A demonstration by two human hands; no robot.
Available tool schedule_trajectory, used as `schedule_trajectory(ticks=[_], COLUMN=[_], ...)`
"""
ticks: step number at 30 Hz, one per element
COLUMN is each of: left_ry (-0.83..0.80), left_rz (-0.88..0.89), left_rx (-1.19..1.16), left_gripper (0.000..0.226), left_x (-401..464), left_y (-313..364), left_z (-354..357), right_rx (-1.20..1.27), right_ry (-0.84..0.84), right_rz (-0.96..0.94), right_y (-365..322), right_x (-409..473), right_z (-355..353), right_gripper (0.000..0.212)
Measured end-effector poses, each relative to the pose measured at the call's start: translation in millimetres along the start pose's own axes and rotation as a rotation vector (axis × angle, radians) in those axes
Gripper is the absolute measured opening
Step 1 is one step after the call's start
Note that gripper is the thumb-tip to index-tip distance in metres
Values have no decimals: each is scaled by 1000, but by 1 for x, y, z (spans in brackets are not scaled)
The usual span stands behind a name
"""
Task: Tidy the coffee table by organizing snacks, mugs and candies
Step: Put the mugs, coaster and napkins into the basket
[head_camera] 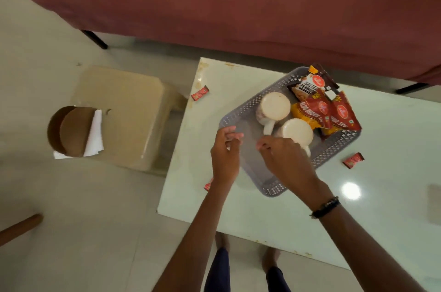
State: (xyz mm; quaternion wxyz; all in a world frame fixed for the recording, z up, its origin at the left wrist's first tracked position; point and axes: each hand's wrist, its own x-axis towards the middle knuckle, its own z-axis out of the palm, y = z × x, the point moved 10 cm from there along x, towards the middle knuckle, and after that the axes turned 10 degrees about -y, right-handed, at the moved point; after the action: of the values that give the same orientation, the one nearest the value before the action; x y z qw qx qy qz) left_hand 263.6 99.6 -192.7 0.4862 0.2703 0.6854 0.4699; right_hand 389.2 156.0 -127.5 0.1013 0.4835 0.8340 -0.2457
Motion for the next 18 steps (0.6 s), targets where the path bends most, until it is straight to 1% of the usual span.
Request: schedule_trajectory(ticks=[1,2,5,6,8,11,13,15,17,18], left_ry=[21,41,132,180,329,565,652,725,799,808], left_rz=[9,10,-4,0,33,128,187,165,102,83], left_rx=[-17,-32,-64,-61,-5,201,413,611,719,745], left_gripper=[19,19,23,24,23,24,29,37,48,53], left_x=[-4,-6,-9,-9,-13,-23,-25,-23,-19,-14], left_y=[3,5,-2,-4,-5,8,16,18,18,18], left_z=[-15,-31,-90,-113,-166,-244,-288,-324,-354,-365], right_rx=[-5,46,182,189,211,219,215,229,253,267], right_ry=[7,-26,-108,-127,-168,-231,-264,-278,-304,-320], right_rz=[-46,-69,-97,-116,-171,-238,-294,-355,-385,-390], right_y=[-22,-41,-94,-112,-151,-204,-243,-279,-308,-319], right_x=[8,15,37,44,57,73,84,95,105,109], right_z=[5,14,39,46,60,72,80,88,96,100], right_gripper=[13,13,24,24,25,26,25,24,24,24])
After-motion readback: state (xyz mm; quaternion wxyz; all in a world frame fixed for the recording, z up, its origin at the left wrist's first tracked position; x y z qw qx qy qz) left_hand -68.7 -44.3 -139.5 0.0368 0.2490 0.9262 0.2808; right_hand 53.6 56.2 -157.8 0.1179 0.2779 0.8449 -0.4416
